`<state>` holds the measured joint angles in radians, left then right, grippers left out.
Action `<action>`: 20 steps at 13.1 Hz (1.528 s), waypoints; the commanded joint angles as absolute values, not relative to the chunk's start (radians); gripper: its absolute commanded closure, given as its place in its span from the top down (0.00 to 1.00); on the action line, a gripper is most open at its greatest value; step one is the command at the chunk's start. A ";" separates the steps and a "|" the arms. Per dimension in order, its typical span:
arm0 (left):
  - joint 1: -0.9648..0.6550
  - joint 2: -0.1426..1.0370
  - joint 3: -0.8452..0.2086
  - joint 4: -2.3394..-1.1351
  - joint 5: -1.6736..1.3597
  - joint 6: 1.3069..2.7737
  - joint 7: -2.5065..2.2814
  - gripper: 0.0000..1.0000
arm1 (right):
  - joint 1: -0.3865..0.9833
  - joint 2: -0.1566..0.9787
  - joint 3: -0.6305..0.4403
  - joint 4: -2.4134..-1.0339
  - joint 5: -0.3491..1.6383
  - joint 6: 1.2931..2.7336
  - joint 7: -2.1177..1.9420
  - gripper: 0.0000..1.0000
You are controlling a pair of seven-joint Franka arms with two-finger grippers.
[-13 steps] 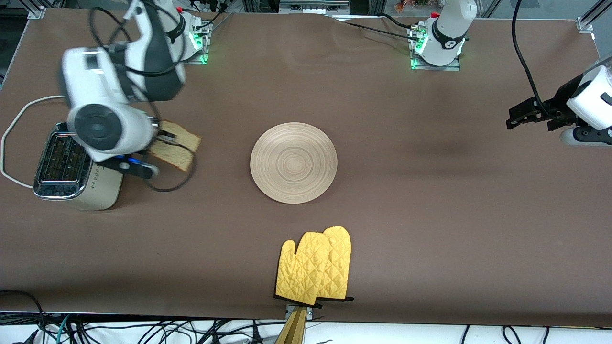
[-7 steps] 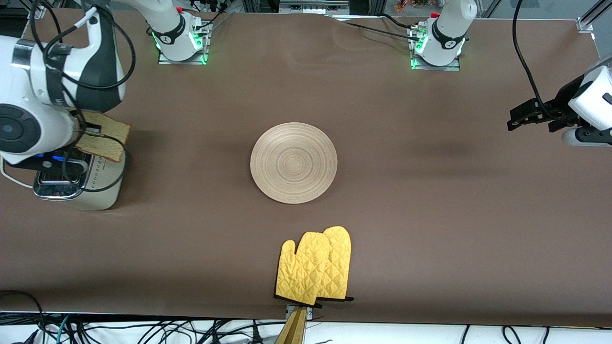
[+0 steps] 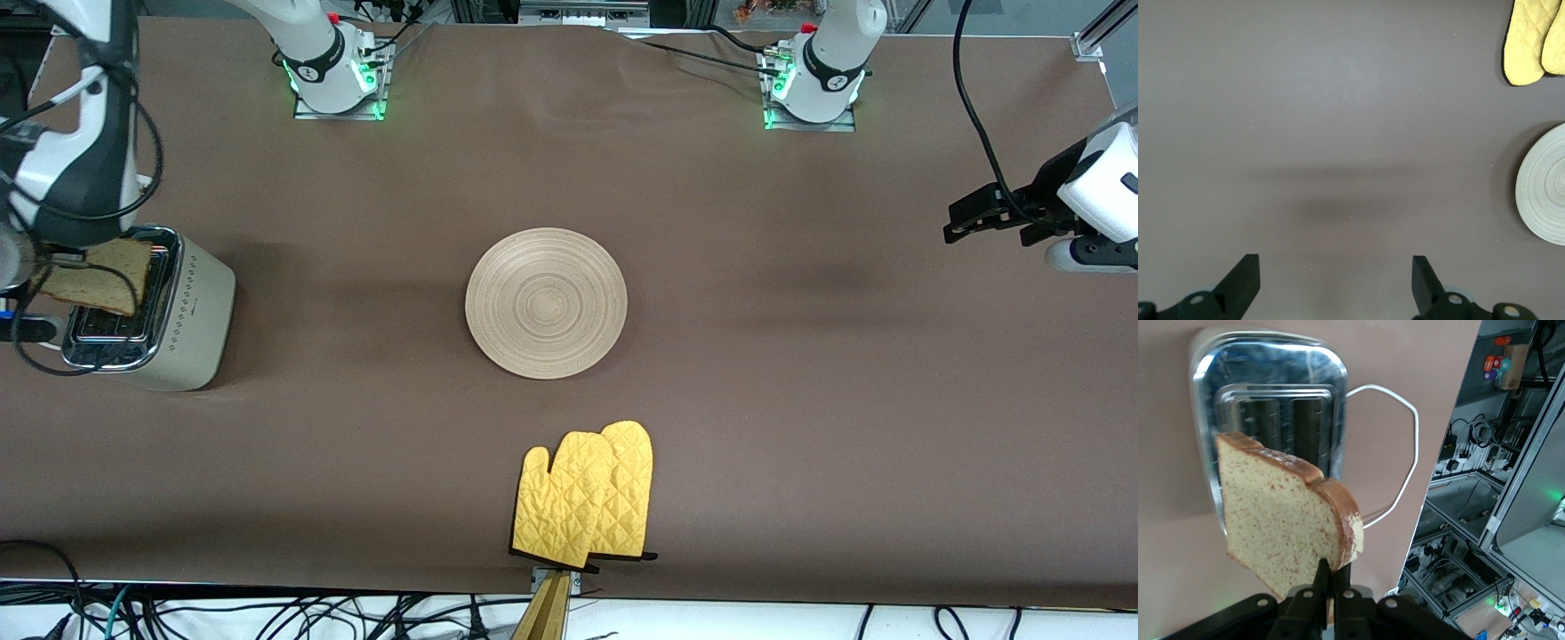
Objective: Move plate and put bread in toaster
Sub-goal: 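Lift the bread with the right gripper and carry it above the toaster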
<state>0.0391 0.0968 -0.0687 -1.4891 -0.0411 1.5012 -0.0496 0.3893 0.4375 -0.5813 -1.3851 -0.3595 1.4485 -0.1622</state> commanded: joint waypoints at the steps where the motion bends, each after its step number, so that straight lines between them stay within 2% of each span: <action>1: 0.044 0.103 -0.071 -1.466 -0.031 1.499 -0.025 1.00 | 0.380 0.446 -0.577 -1.385 -0.373 1.463 -0.190 0.00; 7: 0.044 0.103 -0.071 -1.468 -0.031 1.499 -0.025 1.00 | 0.315 0.480 -0.578 -1.385 -0.374 1.552 -0.277 0.00; 12: 0.044 0.103 -0.071 -1.468 -0.032 1.497 -0.025 1.00 | 0.278 0.497 -0.577 -1.388 -0.367 1.571 -0.284 0.00; 20: 0.044 0.103 -0.072 -1.468 -0.031 1.497 -0.026 1.00 | 0.264 0.541 -0.575 -1.402 -0.302 1.629 -0.296 0.00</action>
